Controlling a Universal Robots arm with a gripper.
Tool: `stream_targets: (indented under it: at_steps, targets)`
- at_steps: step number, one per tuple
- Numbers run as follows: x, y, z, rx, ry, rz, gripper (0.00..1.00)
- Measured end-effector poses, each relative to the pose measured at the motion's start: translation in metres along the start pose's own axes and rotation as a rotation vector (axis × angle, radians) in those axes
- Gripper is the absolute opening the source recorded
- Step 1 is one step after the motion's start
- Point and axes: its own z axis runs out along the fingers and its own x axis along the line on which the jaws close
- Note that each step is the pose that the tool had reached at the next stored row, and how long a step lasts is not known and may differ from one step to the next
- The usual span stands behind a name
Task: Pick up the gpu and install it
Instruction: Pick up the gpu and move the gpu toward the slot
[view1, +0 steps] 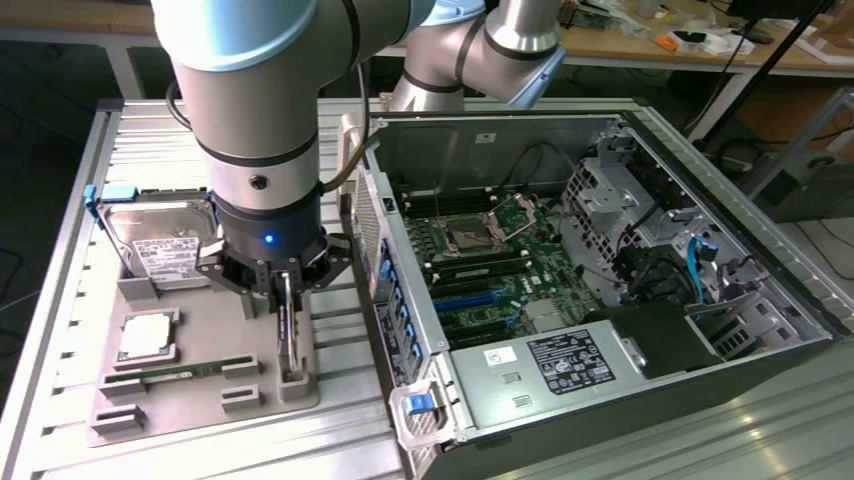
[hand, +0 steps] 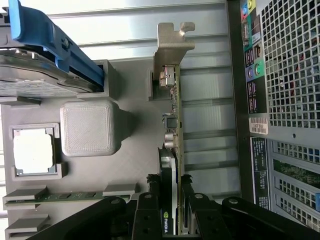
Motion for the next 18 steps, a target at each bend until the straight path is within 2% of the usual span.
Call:
stream_targets:
  at_steps: [18]
  targets:
    - [-0.0001,0.0001,-0.0025,0.0000,0.0000,0.000,0.27]
